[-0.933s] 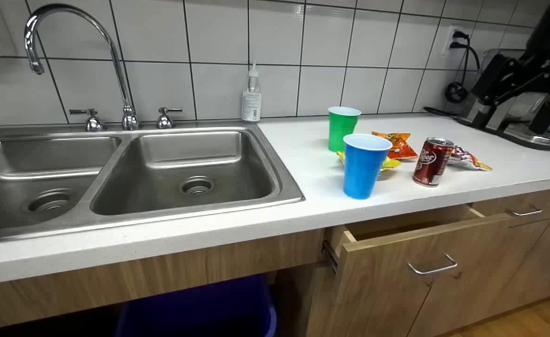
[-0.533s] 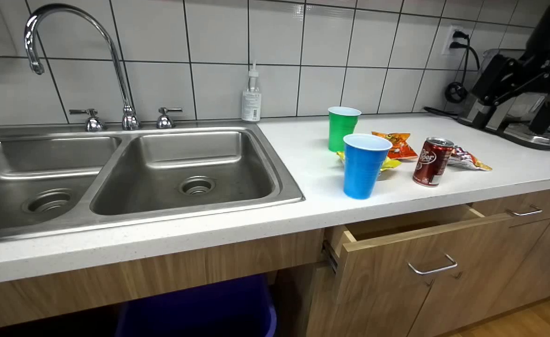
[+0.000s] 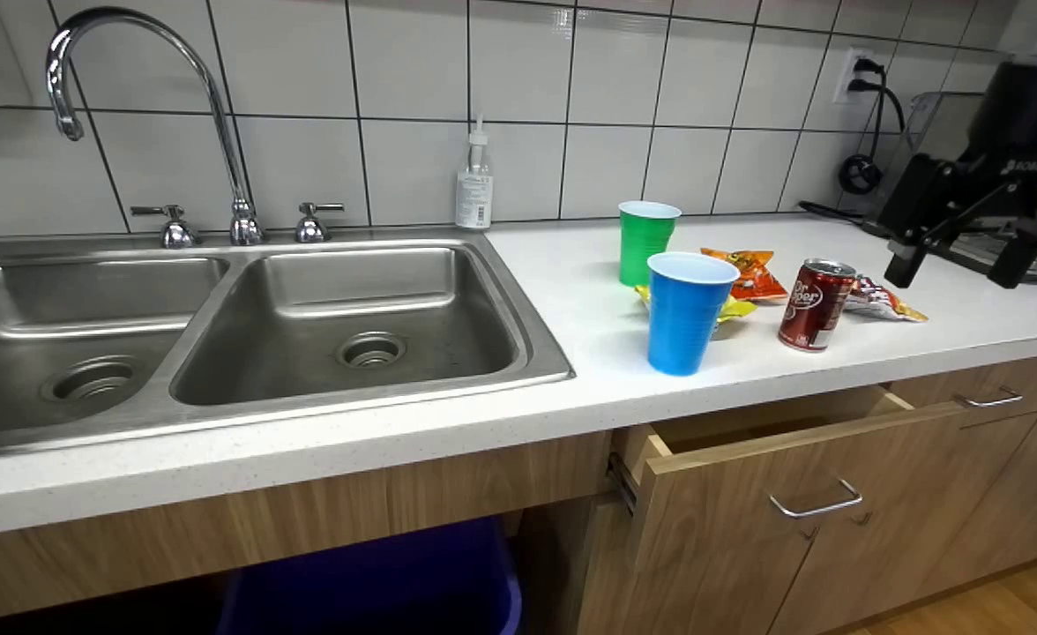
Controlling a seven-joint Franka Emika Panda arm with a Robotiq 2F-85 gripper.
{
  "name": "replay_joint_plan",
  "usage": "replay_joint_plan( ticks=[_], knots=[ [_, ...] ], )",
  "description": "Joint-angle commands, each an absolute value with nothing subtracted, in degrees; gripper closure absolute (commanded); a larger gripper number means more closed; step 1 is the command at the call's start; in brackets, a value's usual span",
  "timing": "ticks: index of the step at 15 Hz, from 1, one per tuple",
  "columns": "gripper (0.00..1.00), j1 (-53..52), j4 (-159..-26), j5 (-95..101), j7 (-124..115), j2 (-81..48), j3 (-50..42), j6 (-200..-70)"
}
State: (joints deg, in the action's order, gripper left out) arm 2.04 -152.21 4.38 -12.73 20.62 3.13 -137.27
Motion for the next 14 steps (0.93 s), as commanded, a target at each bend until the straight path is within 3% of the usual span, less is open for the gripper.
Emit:
replay_joint_plan(
  ticks=[1,14],
  knots=[
    [0.0,1.98,-152.21,8.16,-10.81,16.65,4.25,-139.47],
    [0.0,0.57,-149.23,8.23,-2.4,0.09,2.22,-154.69]
  ],
)
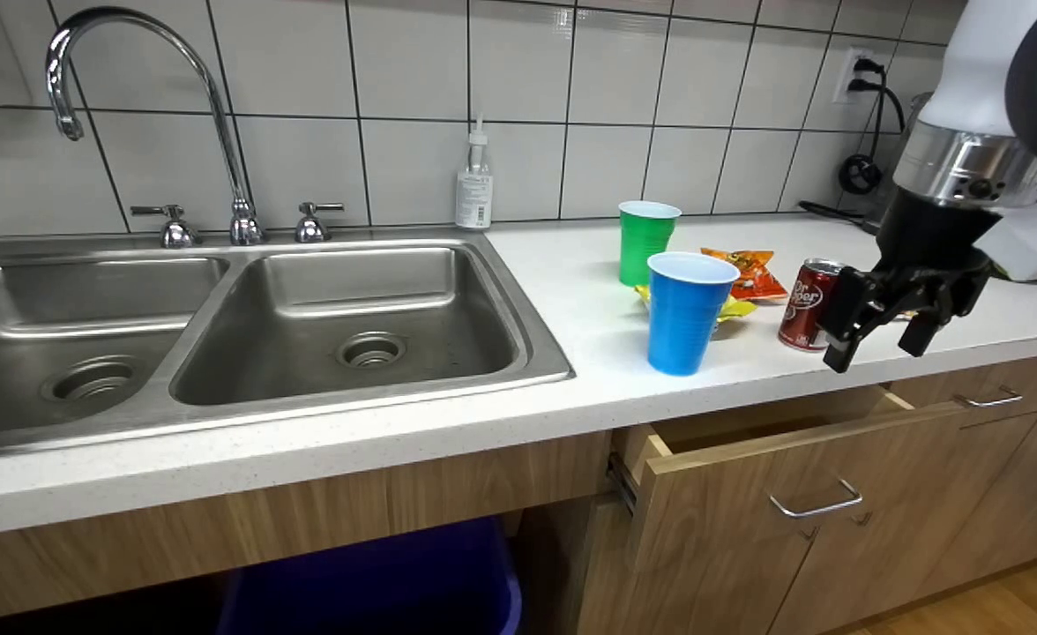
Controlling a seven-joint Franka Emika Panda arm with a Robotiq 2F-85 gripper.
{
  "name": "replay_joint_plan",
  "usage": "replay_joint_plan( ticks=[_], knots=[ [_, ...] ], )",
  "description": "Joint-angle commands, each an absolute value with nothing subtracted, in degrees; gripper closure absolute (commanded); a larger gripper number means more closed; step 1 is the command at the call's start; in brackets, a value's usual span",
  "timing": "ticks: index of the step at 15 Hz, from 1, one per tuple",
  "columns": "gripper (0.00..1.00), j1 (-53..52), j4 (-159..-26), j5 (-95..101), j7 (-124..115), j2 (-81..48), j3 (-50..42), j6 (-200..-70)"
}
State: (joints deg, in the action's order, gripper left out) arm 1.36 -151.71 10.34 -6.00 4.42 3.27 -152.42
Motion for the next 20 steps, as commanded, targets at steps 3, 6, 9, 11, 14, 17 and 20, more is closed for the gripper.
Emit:
replay_joint_plan(
  ticks=[3,6,9,11,14,17,20],
  knots=[
    [0.0,0.47,-148.06,7.55,-0.82,-3.02,2.22,-156.31],
    [0.0,0.33,-146.81,8.05,-0.4,-5.76,2.26,-156.78],
    [0.0,0.05,-145.88,8.23,0.74,-7.7,2.34,-156.99],
    [0.0,-0.36,-145.43,9.37,0.37,-8.81,2.06,-157.3],
    [0.0,-1.3,-145.06,11.29,-1.49,-9.64,1.38,-156.99],
    [0.0,-1.34,-145.96,9.55,-0.61,-9.16,1.53,-156.9],
    [0.0,-1.4,-145.86,9.66,-0.62,-9.21,1.47,-156.9]
  ],
)
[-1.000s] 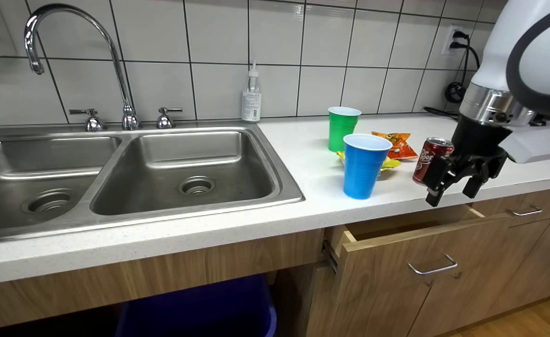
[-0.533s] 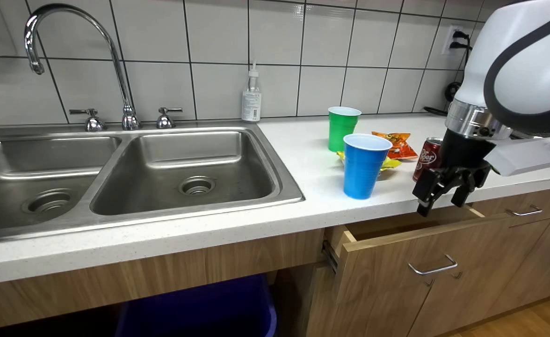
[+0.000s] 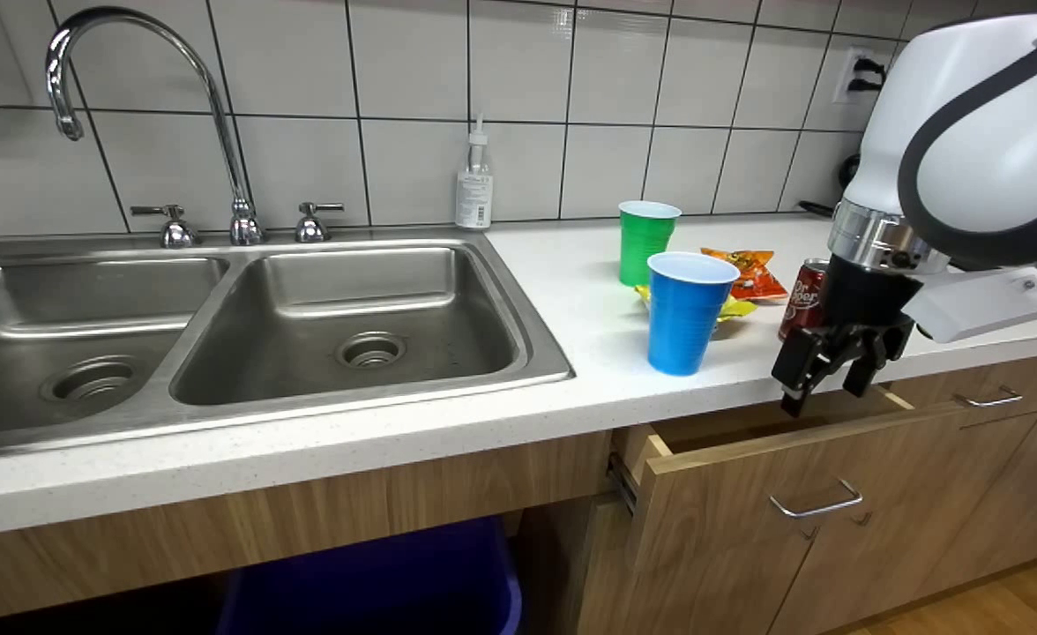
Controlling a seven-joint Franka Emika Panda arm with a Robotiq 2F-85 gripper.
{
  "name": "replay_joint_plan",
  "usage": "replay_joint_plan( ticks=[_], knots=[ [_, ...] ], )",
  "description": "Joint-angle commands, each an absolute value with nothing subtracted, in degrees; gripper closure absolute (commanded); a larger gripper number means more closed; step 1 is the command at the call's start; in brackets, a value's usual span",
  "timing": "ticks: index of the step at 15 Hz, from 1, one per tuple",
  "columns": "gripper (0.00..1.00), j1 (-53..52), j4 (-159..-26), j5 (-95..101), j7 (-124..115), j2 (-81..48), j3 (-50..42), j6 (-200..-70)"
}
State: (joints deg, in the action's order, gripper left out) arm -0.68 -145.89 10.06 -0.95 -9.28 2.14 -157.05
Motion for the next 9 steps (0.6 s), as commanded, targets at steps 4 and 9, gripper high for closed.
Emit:
replay_joint_plan(
  ticks=[4,9],
  knots=[
    [0.0,-1.4,-145.81,9.67,-0.62,-9.21,1.44,-156.9],
    [0.0,-2.07,-145.58,12.06,-1.79,-10.6,0.55,-158.59]
  ],
)
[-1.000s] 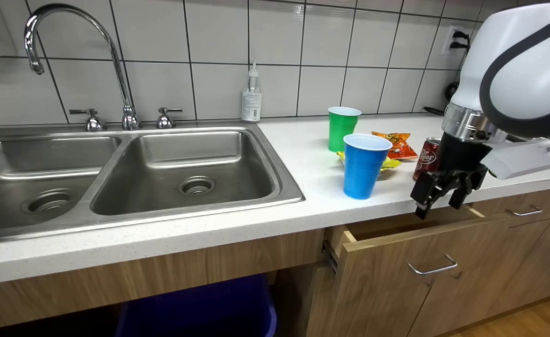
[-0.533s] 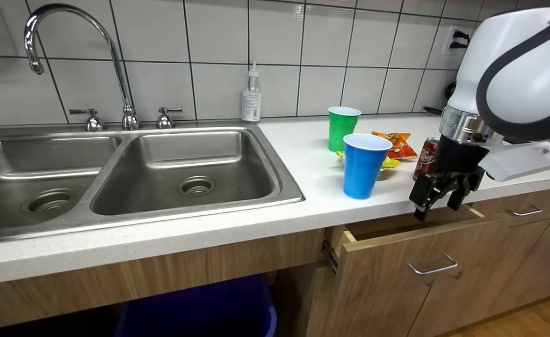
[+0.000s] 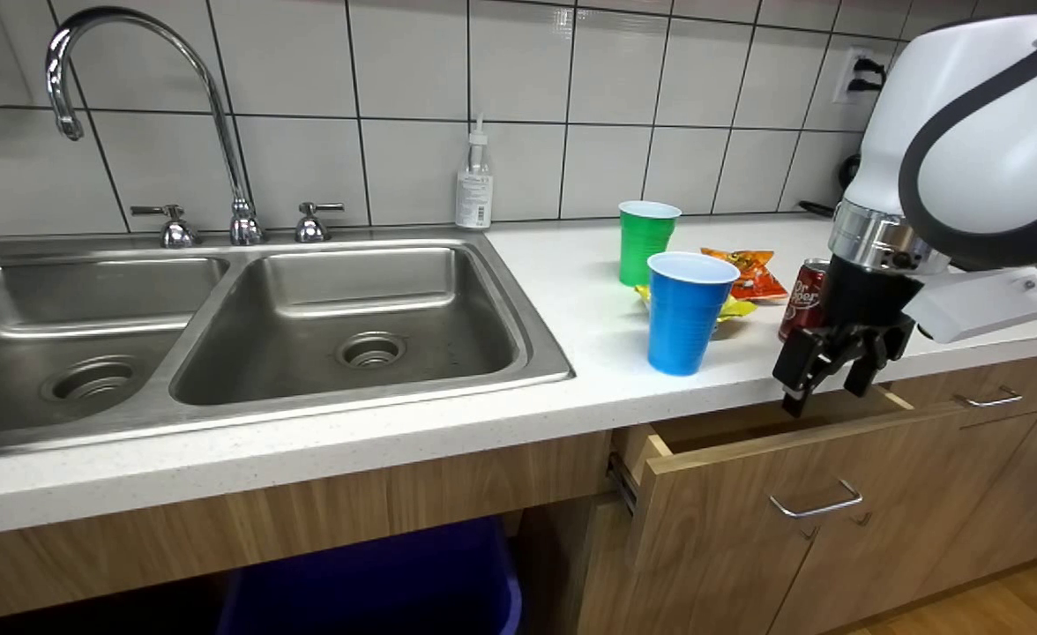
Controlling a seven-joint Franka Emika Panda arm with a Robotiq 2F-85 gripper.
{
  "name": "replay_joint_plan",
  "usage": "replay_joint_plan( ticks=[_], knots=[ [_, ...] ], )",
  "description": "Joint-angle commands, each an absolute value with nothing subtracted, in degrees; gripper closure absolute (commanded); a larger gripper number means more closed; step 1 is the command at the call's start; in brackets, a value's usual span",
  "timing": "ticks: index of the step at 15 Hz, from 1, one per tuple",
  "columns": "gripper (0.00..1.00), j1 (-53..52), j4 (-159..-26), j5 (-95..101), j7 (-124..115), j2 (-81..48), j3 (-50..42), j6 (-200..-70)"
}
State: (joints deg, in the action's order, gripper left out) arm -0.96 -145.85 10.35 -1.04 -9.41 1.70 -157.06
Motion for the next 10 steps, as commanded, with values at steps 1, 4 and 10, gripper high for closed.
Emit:
replay_joint_plan(
  ticks=[1,4,10],
  knots=[
    [0.0,-2.25,-145.51,12.19,-1.59,-11.05,0.58,-159.17],
    [0.0,-2.29,-145.72,10.64,0.73,-12.28,1.5,-161.64],
    [0.0,-4.52,-145.81,12.85,-0.17,-15.47,0.04,-167.85]
  ],
)
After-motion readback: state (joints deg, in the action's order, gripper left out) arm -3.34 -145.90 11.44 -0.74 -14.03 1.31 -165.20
